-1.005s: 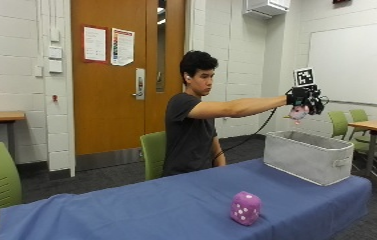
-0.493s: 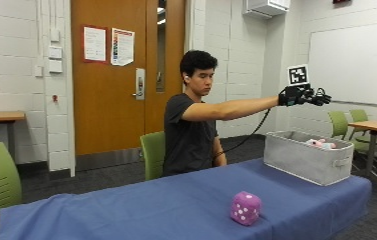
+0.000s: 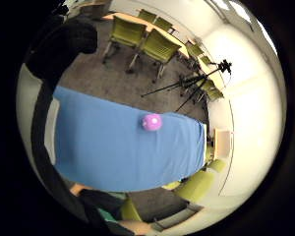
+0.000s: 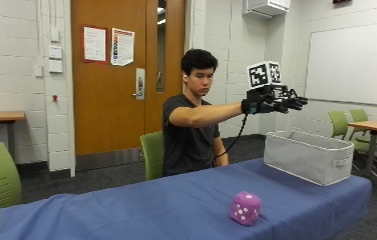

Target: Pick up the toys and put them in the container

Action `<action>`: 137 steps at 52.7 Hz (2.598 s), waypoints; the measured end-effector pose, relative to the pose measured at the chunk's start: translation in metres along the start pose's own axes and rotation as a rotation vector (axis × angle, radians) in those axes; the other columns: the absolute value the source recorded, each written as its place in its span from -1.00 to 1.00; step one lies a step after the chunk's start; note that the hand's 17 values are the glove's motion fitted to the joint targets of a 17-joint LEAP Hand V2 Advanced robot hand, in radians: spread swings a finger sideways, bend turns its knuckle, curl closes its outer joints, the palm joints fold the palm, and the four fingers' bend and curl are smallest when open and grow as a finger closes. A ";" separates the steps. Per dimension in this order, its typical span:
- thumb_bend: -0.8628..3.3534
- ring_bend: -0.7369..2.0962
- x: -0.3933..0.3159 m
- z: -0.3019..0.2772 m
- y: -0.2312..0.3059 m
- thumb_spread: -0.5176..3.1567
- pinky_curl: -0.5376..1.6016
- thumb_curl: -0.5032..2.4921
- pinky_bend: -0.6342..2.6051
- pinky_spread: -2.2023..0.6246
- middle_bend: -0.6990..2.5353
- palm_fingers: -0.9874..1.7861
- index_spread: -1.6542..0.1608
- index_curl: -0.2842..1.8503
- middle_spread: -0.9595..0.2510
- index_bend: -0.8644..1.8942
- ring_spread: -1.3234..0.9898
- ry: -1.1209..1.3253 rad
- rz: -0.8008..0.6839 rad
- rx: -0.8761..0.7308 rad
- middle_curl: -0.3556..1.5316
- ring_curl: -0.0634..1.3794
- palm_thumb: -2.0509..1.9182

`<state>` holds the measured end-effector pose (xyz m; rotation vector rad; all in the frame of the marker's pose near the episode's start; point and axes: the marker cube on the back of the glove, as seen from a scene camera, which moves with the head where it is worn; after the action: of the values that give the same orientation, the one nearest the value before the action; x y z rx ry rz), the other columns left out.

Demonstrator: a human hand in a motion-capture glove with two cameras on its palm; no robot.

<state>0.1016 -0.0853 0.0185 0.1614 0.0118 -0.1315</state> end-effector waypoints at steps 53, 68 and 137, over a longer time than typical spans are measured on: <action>-0.64 -0.27 0.193 0.266 0.045 -0.18 -0.19 -0.59 -0.01 0.54 -0.47 -0.35 0.41 -0.37 0.14 -0.24 -0.15 0.076 0.262 -0.341 -0.23 -0.62 -0.04; -0.62 -0.07 0.205 0.285 0.059 -0.15 -0.21 -0.57 -0.03 0.41 -0.45 0.05 0.38 -0.32 0.16 -0.14 -0.24 0.099 0.294 -0.235 -0.27 -0.52 0.00; -0.53 0.47 0.019 0.041 -0.001 0.16 -0.09 -0.40 -0.07 0.24 0.18 0.67 0.59 0.10 0.16 0.31 -0.13 -0.051 0.051 -0.004 0.09 -0.18 0.20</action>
<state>0.1207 -0.0955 0.0582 0.1545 -0.0431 -0.0846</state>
